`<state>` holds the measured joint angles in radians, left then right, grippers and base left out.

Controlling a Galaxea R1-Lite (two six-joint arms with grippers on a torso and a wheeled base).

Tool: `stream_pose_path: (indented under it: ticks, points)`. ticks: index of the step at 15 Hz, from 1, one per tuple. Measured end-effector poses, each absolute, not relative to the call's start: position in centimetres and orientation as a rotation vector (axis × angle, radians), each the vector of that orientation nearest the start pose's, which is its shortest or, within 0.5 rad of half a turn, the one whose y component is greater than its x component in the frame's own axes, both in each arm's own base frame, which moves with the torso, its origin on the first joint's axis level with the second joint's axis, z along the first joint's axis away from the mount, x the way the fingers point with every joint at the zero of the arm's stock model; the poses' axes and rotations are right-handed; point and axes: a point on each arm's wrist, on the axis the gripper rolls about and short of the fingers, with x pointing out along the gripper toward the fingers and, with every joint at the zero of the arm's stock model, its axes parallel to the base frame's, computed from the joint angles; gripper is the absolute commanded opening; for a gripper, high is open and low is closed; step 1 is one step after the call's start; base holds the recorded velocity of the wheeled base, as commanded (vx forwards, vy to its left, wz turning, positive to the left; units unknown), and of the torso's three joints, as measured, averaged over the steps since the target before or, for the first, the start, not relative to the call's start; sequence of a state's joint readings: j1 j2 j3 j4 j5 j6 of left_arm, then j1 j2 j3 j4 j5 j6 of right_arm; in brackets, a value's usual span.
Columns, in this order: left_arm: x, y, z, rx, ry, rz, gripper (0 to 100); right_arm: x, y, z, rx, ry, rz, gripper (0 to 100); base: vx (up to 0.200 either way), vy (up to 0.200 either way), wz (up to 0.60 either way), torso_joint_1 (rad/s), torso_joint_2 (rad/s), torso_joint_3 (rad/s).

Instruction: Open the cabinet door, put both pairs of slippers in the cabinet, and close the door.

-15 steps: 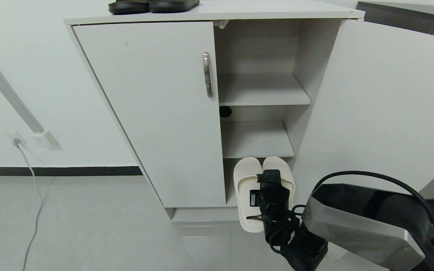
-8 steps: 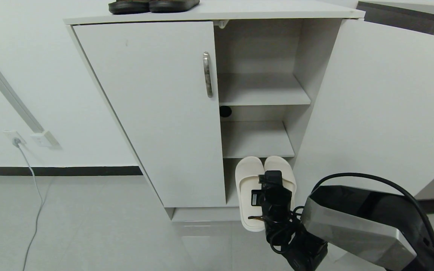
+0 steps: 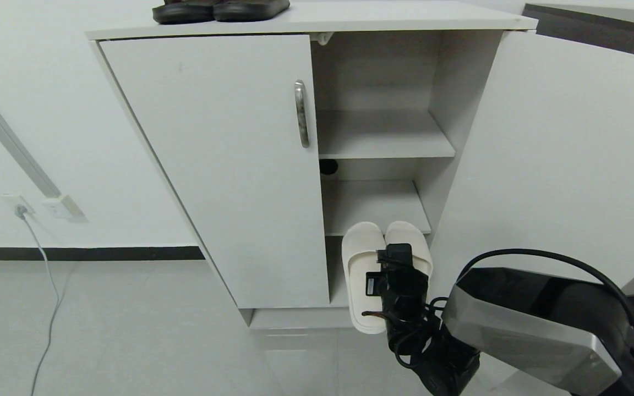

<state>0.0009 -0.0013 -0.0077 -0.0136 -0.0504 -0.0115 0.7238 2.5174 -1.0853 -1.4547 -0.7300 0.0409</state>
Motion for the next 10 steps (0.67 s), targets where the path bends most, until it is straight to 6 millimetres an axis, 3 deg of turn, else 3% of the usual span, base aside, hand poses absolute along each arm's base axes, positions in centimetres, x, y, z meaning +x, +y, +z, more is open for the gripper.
stream_pose_path:
  ticks: [6,10]
  points:
    - [-2.35,-0.12,7.90,-0.012,-0.022,-0.049,0,33.83,27.80,2.64,0.063,-0.040,-0.019,0,0.200,0.000,0.00,0.002,0.00,0.005]
    - [-2.35,-0.09,7.90,-0.024,-0.022,-0.037,0,33.76,27.40,2.26,0.051,-0.022,-0.021,0,0.000,0.000,0.00,0.000,0.00,0.000]
